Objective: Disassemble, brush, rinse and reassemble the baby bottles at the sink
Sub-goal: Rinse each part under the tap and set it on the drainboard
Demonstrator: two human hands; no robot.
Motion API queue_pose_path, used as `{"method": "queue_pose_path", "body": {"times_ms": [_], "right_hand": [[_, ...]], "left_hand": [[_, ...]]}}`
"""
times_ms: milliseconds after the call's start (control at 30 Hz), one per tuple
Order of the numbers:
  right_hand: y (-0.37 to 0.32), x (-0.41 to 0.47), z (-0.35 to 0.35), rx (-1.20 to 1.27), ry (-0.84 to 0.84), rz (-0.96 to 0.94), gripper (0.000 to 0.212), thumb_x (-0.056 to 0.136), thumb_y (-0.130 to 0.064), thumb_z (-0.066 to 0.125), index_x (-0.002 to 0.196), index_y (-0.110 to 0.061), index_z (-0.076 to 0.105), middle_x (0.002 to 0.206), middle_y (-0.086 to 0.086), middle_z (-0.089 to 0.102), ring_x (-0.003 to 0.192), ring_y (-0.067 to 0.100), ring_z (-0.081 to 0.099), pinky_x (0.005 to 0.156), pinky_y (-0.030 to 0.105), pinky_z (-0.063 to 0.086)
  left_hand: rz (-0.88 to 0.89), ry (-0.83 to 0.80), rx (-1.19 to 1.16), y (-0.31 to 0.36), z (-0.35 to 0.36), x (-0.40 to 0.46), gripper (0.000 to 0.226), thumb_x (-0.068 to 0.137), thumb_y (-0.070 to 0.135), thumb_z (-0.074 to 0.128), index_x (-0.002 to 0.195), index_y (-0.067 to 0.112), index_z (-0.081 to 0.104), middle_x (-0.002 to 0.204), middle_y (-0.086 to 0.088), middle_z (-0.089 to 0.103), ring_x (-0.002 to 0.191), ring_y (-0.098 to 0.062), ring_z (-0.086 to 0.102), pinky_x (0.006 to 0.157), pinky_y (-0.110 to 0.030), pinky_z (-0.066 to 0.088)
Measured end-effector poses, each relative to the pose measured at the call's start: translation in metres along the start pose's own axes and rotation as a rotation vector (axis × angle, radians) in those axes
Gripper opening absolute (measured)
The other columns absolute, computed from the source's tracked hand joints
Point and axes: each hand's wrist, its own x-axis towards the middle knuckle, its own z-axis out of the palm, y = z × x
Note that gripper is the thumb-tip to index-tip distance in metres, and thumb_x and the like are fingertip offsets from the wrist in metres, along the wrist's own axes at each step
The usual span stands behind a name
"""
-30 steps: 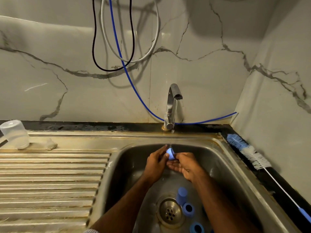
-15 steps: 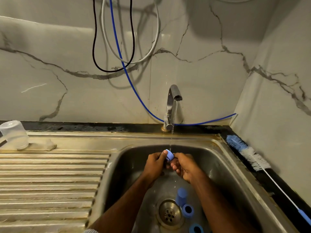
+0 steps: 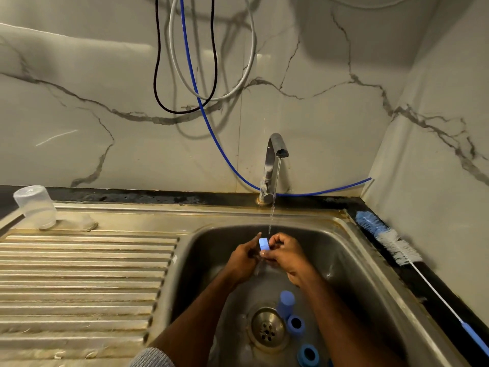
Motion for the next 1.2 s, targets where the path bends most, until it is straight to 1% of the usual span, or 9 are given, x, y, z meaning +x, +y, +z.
{"method": "queue_pose_path", "body": {"times_ms": [100, 233, 367, 500, 633, 733, 867, 1033, 1200], "right_hand": [[-0.001, -0.003, 0.000, -0.066, 0.018, -0.044, 0.037, 0.077, 0.006, 0.078, 0.102, -0.014, 0.058, 0.100, 0.007, 0.069, 0.091, 0.020, 0.068, 0.080, 0.037, 0.061], [-0.011, -0.009, 0.006, -0.044, 0.098, -0.100, 0.054, 0.077, 0.011, 0.076, 0.122, -0.015, 0.059, 0.109, 0.004, 0.068, 0.088, 0.013, 0.064, 0.074, 0.024, 0.055], [-0.017, -0.016, 0.007, -0.111, 0.244, -0.188, 0.041, 0.077, -0.004, 0.083, 0.113, -0.015, 0.067, 0.103, 0.004, 0.071, 0.091, 0.017, 0.066, 0.077, 0.024, 0.049], [-0.018, -0.028, 0.010, -0.350, 0.186, -0.244, 0.035, 0.077, -0.017, 0.085, 0.109, -0.017, 0.071, 0.094, -0.001, 0.070, 0.084, 0.012, 0.062, 0.073, 0.022, 0.047], [-0.031, -0.033, 0.037, -0.455, 0.106, -0.306, 0.040, 0.076, -0.021, 0.086, 0.113, -0.015, 0.073, 0.102, 0.002, 0.074, 0.089, 0.014, 0.067, 0.085, 0.030, 0.055], [-0.055, -0.036, 0.077, -0.468, 0.040, -0.435, 0.039, 0.073, -0.011, 0.084, 0.110, -0.016, 0.073, 0.105, 0.001, 0.071, 0.098, 0.017, 0.066, 0.085, 0.024, 0.049], [-0.091, -0.030, 0.146, -0.490, -0.028, -0.606, 0.042, 0.066, -0.004, 0.082, 0.106, -0.015, 0.074, 0.108, 0.009, 0.069, 0.101, 0.029, 0.066, 0.086, 0.023, 0.045], [-0.127, -0.024, 0.232, -0.555, -0.164, -0.540, 0.070, 0.076, -0.024, 0.085, 0.138, -0.024, 0.052, 0.123, 0.003, 0.064, 0.112, 0.020, 0.060, 0.092, 0.028, 0.049], [-0.137, -0.013, 0.290, -0.650, -0.134, -0.476, 0.070, 0.076, -0.027, 0.084, 0.135, -0.030, 0.046, 0.125, 0.003, 0.064, 0.114, 0.024, 0.061, 0.096, 0.036, 0.050]], "left_hand": [[-0.001, 0.005, 0.127, 0.011, 0.000, -0.012, 0.074, 0.098, 0.006, 0.058, 0.160, 0.021, 0.020, 0.154, -0.007, 0.046, 0.142, -0.022, 0.044, 0.115, -0.029, 0.032], [-0.014, 0.124, 0.119, 0.024, -0.011, -0.031, 0.061, 0.095, 0.008, 0.062, 0.151, 0.013, 0.040, 0.149, -0.007, 0.052, 0.137, -0.021, 0.048, 0.113, -0.028, 0.036], [0.053, 0.214, 0.132, 0.032, -0.038, -0.051, 0.039, 0.092, 0.012, 0.069, 0.131, 0.015, 0.064, 0.124, -0.002, 0.069, 0.113, -0.013, 0.066, 0.098, -0.025, 0.051], [0.107, 0.340, 0.156, 0.034, -0.080, -0.072, 0.027, 0.092, 0.016, 0.069, 0.120, 0.018, 0.069, 0.111, 0.003, 0.071, 0.100, -0.008, 0.066, 0.090, -0.026, 0.054], [0.084, 0.400, 0.196, 0.019, -0.131, -0.088, 0.017, 0.096, 0.017, 0.066, 0.112, 0.020, 0.068, 0.103, 0.007, 0.068, 0.095, -0.004, 0.064, 0.076, -0.014, 0.050], [0.049, 0.477, 0.252, 0.001, -0.168, -0.097, 0.019, 0.095, 0.016, 0.067, 0.114, 0.018, 0.069, 0.103, 0.006, 0.068, 0.089, -0.003, 0.063, 0.069, -0.009, 0.046], [-0.057, 0.552, 0.295, -0.026, -0.221, -0.114, 0.018, 0.092, 0.014, 0.071, 0.110, 0.013, 0.072, 0.098, -0.002, 0.071, 0.084, -0.012, 0.064, 0.076, -0.025, 0.053], [-0.178, 0.571, 0.335, -0.057, -0.277, -0.134, 0.019, 0.092, 0.013, 0.071, 0.110, 0.010, 0.071, 0.095, -0.009, 0.074, 0.081, -0.023, 0.070, 0.075, -0.030, 0.057], [-0.213, 0.639, 0.339, -0.077, -0.307, -0.141, 0.019, 0.090, 0.012, 0.073, 0.109, 0.009, 0.072, 0.092, -0.010, 0.073, 0.069, -0.019, 0.066, 0.075, -0.034, 0.058]]}}
